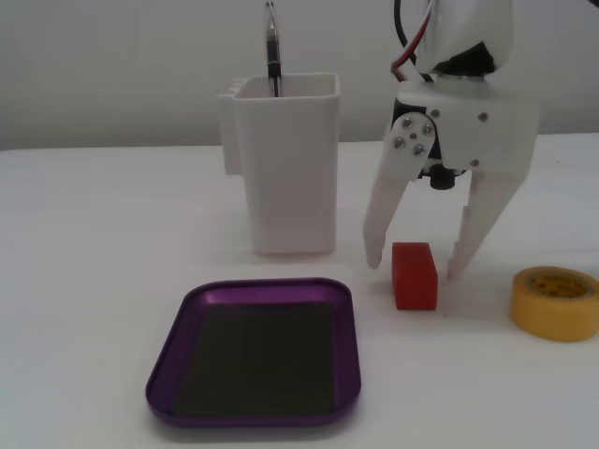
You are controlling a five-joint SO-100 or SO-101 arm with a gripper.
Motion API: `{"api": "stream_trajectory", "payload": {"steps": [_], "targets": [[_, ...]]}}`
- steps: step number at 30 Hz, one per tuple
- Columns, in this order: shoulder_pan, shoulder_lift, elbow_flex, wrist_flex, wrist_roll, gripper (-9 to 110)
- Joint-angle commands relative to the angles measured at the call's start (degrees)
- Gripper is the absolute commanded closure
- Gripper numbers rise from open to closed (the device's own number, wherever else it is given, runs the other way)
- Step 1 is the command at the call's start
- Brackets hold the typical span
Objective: Pick up the red cube and place it in the box.
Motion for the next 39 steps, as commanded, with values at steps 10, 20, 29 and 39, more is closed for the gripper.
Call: {"api": "stream_trajectory", "payload": {"steps": [10, 20, 29, 39], "targets": [[0.1, 0.2, -1.5, -1.8, -2.6, 95], [-0.4, 1.8, -2.5, 0.7, -2.9, 102], [-9.4, 16.1, -9.7, 9.2, -3.5, 102], [-18.9, 18.5, -9.8, 6.4, -3.6, 102]]}}
